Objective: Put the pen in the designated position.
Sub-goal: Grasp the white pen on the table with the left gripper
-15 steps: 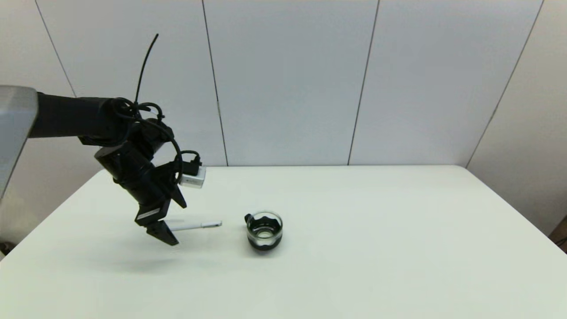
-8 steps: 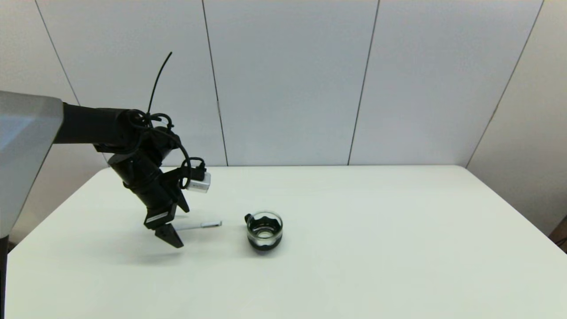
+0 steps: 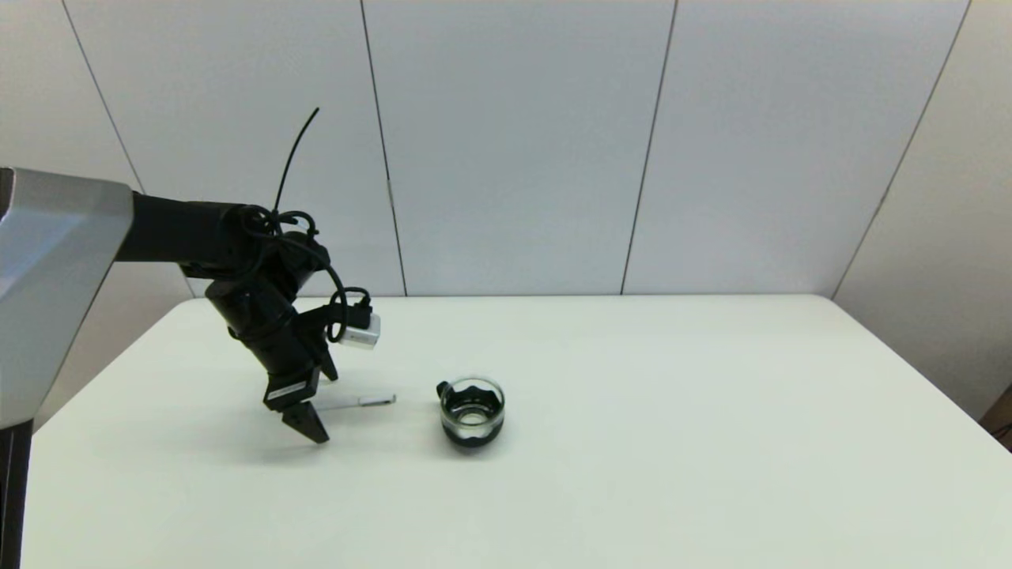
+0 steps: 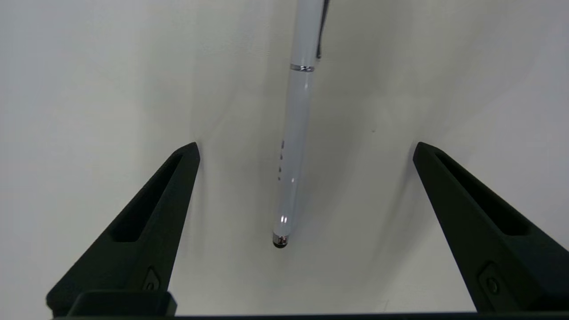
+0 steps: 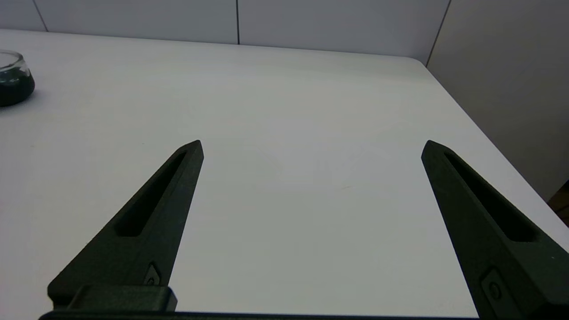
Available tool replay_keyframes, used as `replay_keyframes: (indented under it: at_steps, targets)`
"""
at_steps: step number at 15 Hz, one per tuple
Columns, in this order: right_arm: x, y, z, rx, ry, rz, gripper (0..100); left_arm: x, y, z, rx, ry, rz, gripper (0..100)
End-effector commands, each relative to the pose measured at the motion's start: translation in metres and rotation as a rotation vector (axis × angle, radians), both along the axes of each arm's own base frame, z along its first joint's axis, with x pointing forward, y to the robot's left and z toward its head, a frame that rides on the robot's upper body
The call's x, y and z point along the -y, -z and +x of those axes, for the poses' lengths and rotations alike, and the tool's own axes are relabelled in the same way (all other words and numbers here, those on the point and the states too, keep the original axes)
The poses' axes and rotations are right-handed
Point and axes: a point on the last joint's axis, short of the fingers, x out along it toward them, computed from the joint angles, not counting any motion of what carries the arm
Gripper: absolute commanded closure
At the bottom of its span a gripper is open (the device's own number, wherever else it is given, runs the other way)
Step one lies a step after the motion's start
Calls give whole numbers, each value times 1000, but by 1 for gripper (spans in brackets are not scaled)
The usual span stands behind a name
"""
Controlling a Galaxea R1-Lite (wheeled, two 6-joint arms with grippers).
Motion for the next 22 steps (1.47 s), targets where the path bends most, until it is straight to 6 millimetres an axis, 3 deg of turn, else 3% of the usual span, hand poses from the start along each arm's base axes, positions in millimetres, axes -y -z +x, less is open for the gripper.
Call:
replay_keyframes:
  at_steps: [1, 9, 10, 22]
  targets:
    - [0, 4, 1, -15, 0, -1, 0, -1, 4, 1, -11, 4, 6, 0]
    - [0, 3, 1, -13, 1, -1, 0, 1, 12, 6, -20, 7, 7, 0]
    - [0, 4, 1, -15, 1, -1, 0, 2, 12, 6, -20, 9, 7, 100]
    - [0, 4, 1, -15, -2, -1, 0, 2, 13, 6, -24, 11, 7, 100]
